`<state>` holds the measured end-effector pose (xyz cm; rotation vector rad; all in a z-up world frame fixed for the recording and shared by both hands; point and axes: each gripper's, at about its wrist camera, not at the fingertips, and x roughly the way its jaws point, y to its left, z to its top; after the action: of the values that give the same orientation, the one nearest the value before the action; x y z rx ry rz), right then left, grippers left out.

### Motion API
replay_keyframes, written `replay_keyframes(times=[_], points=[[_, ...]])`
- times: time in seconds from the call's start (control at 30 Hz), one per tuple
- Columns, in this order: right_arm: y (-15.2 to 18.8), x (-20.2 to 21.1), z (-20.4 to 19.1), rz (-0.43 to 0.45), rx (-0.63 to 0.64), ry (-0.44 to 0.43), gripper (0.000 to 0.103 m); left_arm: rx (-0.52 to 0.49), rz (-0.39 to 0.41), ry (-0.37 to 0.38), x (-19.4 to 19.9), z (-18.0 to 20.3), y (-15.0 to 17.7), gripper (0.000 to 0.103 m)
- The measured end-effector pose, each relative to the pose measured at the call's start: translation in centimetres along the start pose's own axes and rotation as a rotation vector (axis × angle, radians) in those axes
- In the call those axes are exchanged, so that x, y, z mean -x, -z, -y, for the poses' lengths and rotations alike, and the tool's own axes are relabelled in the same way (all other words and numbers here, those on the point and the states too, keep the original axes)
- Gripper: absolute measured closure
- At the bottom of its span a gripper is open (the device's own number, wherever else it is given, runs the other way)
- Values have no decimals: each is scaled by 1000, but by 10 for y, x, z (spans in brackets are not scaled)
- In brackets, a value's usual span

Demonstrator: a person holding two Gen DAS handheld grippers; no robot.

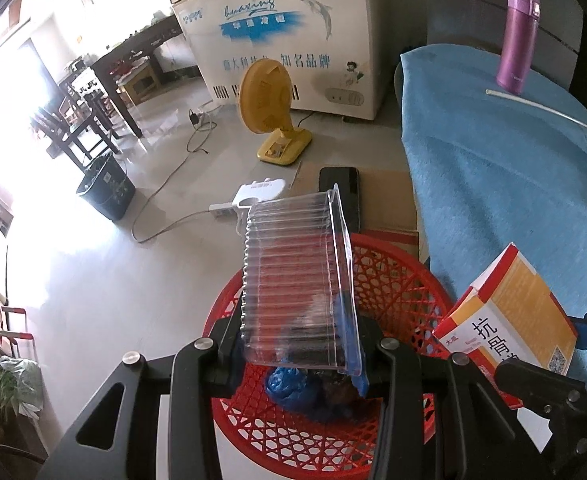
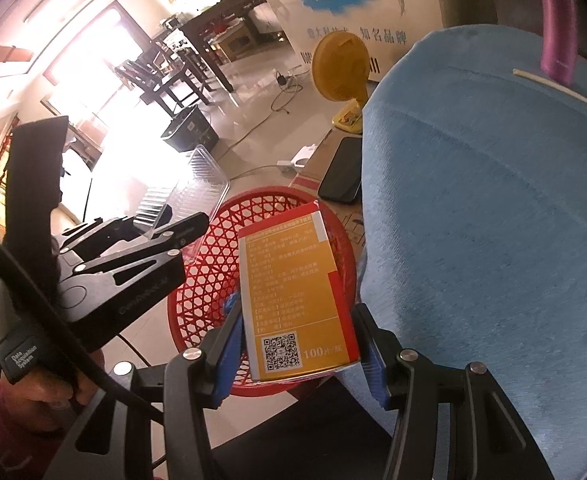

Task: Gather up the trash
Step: 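Carry the clear tray with the left tool and orange box with the right tool over the red wastebasket, then open the left tool and right tool to drop tray and box into the wastebasket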

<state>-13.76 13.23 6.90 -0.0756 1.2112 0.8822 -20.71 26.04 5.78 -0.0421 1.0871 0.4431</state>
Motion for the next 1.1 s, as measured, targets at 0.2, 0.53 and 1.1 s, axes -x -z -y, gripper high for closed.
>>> replay_keyframes(times=[0.2, 0.53, 1.1], points=[[1, -18, -2, -41, -7, -17, 48, 0, -34, 1, -8, -4, 8, 60], [7, -47, 1, -104, -47, -49, 48, 4, -120, -14, -30, -11, 32, 60], [14, -45, 24, -78, -187, -186, 44, -74, -225, -58, -46, -1, 48, 58]])
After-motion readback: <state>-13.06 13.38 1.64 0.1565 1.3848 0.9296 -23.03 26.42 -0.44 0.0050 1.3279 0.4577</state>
